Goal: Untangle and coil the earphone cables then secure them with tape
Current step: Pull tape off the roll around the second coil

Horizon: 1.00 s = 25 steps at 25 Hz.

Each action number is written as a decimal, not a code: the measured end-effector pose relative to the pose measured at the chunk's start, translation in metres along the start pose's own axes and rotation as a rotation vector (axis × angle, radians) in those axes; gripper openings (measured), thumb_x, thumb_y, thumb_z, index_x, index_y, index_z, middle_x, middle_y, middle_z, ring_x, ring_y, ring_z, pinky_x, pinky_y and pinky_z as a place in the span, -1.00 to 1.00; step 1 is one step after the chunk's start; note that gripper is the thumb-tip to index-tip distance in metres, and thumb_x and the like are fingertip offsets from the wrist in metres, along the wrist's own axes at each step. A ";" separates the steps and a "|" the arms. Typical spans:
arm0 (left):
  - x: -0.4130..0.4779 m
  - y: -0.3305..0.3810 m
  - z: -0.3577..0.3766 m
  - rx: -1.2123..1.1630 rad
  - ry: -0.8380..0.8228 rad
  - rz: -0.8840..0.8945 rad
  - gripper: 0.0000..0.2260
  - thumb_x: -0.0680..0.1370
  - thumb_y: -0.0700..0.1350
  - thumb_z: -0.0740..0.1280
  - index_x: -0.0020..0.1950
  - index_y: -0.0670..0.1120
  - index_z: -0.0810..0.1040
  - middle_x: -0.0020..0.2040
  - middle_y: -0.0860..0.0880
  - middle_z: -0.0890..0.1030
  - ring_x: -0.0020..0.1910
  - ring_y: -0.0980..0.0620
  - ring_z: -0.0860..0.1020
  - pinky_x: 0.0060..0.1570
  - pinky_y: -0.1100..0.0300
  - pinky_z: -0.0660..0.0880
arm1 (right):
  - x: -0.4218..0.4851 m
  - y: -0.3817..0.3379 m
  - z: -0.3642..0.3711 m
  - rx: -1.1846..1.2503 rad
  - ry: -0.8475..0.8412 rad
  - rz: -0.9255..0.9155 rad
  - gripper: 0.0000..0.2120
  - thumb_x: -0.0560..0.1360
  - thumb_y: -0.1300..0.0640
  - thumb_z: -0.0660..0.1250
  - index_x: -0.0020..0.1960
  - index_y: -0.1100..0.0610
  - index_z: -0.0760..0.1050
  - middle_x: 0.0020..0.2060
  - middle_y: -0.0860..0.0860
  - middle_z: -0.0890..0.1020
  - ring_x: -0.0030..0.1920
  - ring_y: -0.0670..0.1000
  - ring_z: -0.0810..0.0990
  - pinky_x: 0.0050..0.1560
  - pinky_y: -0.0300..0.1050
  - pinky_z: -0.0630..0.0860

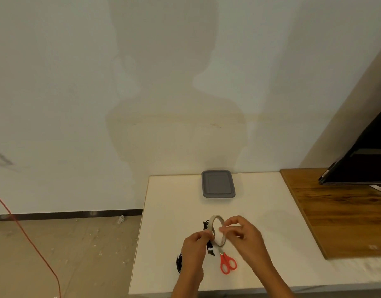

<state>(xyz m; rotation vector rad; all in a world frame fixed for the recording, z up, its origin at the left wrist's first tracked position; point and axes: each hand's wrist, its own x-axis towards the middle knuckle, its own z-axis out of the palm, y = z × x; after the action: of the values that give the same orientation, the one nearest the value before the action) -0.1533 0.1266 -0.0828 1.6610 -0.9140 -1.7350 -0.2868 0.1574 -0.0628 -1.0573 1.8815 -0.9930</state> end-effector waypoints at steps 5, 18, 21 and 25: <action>-0.003 0.005 -0.003 -0.120 -0.127 -0.101 -0.77 0.58 -0.07 0.28 -0.19 -0.12 0.64 -0.07 -0.05 0.69 0.04 0.03 0.57 0.06 0.10 0.33 | 0.023 0.022 0.007 0.107 -0.102 0.313 -0.63 0.47 0.00 0.40 0.19 0.02 0.33 0.08 -0.07 0.47 0.15 0.01 0.46 0.21 -0.06 0.44; 0.006 -0.004 -0.013 -0.263 0.193 -0.091 -0.85 0.50 -0.16 0.41 -0.20 -0.22 0.68 -0.17 -0.09 0.66 -0.12 0.02 0.53 -0.10 0.15 0.37 | 0.026 0.021 -0.010 0.386 -0.147 -0.051 -0.89 0.48 0.33 0.36 -0.03 0.17 0.57 -0.18 0.14 0.62 -0.15 0.05 0.60 -0.11 -0.16 0.58; 0.012 -0.006 -0.012 -0.386 0.143 -0.222 -0.83 0.50 -0.16 0.41 -0.20 -0.26 0.66 -0.17 -0.13 0.64 -0.13 -0.05 0.51 -0.15 0.16 0.35 | 0.022 0.025 -0.017 0.333 -0.231 -0.108 -0.83 0.44 0.38 0.38 -0.05 0.17 0.58 -0.15 0.04 0.65 -0.09 0.01 0.62 -0.08 -0.17 0.59; 0.018 -0.010 -0.009 -0.272 0.114 -0.267 -0.81 0.50 -0.11 0.39 -0.14 -0.23 0.66 -0.16 -0.12 0.63 -0.10 -0.06 0.48 -0.06 0.11 0.34 | 0.016 0.030 -0.019 0.228 -0.226 -0.148 -0.77 0.41 0.42 0.39 -0.11 0.10 0.61 -0.15 -0.03 0.66 -0.06 0.08 0.62 -0.07 -0.21 0.59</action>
<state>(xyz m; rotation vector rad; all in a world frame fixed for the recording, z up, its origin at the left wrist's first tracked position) -0.1449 0.1181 -0.1017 1.7358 -0.3969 -1.8193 -0.3192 0.1589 -0.0848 -1.1321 1.4883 -1.0940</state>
